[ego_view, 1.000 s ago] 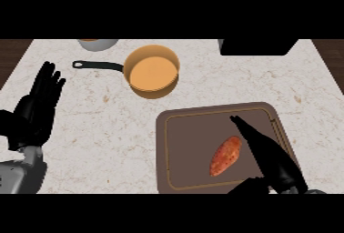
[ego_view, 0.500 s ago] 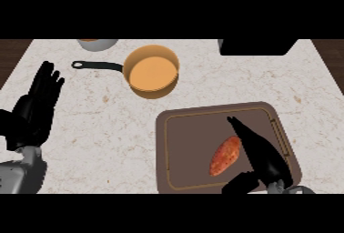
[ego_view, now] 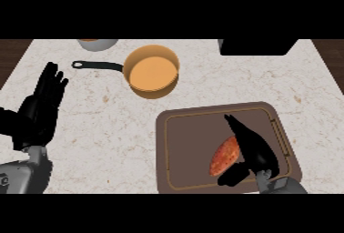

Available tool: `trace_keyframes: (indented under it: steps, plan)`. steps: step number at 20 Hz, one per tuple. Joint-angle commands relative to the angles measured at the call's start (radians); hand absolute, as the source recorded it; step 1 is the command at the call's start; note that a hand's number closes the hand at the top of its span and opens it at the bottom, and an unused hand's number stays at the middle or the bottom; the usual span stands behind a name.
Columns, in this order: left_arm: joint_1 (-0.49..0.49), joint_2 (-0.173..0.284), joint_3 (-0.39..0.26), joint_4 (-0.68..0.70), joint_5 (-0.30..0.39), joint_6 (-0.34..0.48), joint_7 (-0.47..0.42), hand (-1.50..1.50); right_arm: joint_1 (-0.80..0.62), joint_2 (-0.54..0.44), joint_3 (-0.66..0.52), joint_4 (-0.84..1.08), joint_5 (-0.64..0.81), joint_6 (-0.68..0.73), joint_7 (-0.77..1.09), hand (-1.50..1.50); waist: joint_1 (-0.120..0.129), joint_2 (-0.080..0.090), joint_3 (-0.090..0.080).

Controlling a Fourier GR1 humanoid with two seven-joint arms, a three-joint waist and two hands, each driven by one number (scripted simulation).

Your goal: Pick the sweet potato from the tray and place it in the pot

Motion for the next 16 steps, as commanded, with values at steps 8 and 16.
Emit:
trace_keyframes:
  steps: [8, 16]
  plan:
    - [0.013, -0.025, 0.014, -0.012, -0.029, -0.024, 0.008, 0.0, 0.049, 0.019, 0.047, -0.016, 0.119, 0.039, -0.143, 1.5, -0.003, -0.001, 0.0]
    - [-0.044, -0.029, 0.04, 0.023, -0.045, -0.038, 0.023, 0.0, 0.065, 0.05, 0.014, 0.105, 0.194, 0.001, -0.272, 1.5, -0.004, 0.0, 0.0]
